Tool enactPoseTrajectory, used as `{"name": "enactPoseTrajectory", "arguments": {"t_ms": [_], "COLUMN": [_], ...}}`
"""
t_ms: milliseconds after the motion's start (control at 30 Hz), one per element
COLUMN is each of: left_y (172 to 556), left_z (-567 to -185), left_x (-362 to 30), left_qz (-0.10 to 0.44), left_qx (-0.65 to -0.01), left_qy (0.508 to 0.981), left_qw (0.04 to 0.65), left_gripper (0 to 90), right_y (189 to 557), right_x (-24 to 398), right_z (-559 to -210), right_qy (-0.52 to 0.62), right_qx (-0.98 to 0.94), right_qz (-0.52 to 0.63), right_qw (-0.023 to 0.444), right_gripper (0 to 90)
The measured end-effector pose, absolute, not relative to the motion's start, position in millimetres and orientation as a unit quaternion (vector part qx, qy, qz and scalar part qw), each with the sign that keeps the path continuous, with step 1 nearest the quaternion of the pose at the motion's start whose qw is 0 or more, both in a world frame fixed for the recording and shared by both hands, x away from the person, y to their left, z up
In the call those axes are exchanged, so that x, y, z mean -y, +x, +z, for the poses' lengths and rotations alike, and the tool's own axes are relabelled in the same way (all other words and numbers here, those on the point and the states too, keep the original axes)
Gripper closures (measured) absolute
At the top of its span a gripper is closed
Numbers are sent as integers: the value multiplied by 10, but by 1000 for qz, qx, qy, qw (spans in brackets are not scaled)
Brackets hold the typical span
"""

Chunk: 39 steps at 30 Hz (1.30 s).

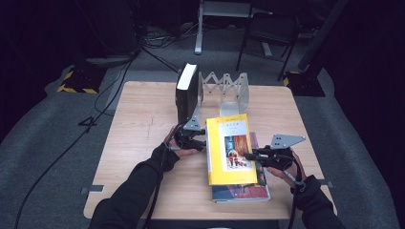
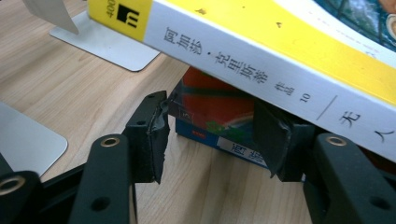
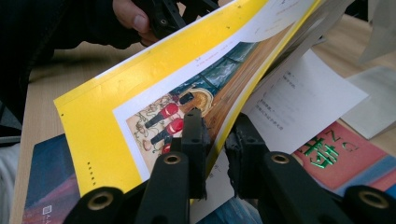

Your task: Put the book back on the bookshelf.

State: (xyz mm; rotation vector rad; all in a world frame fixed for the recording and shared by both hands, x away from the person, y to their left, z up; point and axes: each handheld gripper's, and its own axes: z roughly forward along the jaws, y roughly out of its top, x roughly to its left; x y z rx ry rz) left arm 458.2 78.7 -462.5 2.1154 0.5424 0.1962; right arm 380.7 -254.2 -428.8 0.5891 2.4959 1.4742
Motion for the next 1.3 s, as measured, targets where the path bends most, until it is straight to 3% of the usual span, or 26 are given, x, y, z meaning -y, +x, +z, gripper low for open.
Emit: {"name": "enactPoseTrajectory", "arguments": {"t_ms": [400,633,800,1067,1200,1300], "left_y": [4823,4823,4718,4529,4471,4432], "left_z": [-4331,-3989,-3836,-3734,-3746,-3741], "left_x": [-736,-596,-516,-483,-532,-564], "left_qz": [71,90,102,119,118,119], "left_qx": [-240,-221,-201,-174,-169,-167], "left_qy": [839,837,840,842,839,837], "left_qw": [484,492,494,497,504,508], "left_gripper": [454,520,599,615,617,594], "right_y": [3626,3466,3419,3432,3410,3371], "right_x": [2611,2628,2679,2631,2641,2638], "right_z": [-4160,-4118,-4129,-4098,-4091,-4100], "right_qy": [177,164,161,160,155,153], "right_qx": [-815,-804,-797,-803,-807,-805], "right_qz": [518,512,521,524,525,528], "right_qw": [188,253,260,234,221,222], "right_gripper": [823,829,767,577,762,811]}}
